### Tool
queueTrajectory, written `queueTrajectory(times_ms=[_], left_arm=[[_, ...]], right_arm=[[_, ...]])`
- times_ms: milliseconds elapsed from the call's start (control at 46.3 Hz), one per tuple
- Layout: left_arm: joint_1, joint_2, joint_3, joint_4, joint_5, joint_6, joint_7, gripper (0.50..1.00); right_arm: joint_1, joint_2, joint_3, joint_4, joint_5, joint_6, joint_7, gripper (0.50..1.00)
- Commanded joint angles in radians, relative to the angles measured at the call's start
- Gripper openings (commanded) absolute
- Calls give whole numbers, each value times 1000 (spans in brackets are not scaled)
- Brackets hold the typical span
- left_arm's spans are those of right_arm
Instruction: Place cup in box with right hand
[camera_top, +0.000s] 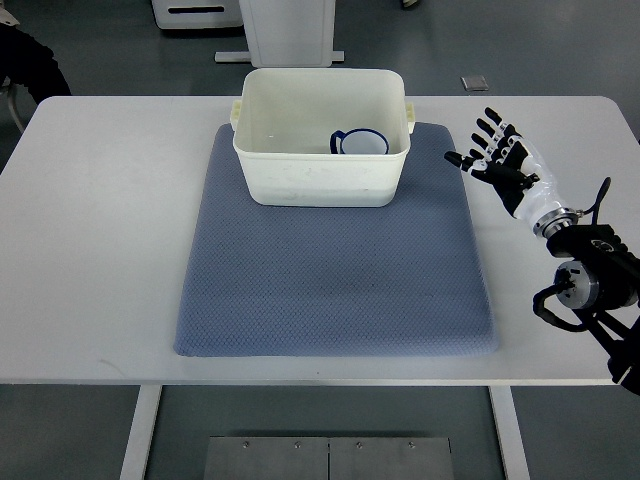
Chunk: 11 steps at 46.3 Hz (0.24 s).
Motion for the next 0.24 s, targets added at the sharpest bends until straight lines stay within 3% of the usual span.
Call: queueTrajectory(times_ms=[0, 216], left_arm=[[0, 0, 0, 0, 0, 0, 0, 1000], [0, 0, 0, 0, 0, 0, 0, 1000]], right_arm=[[-5, 0, -7, -1, 0, 1, -2, 1000], [-23, 19, -10, -1, 0, 1, -2, 1000]])
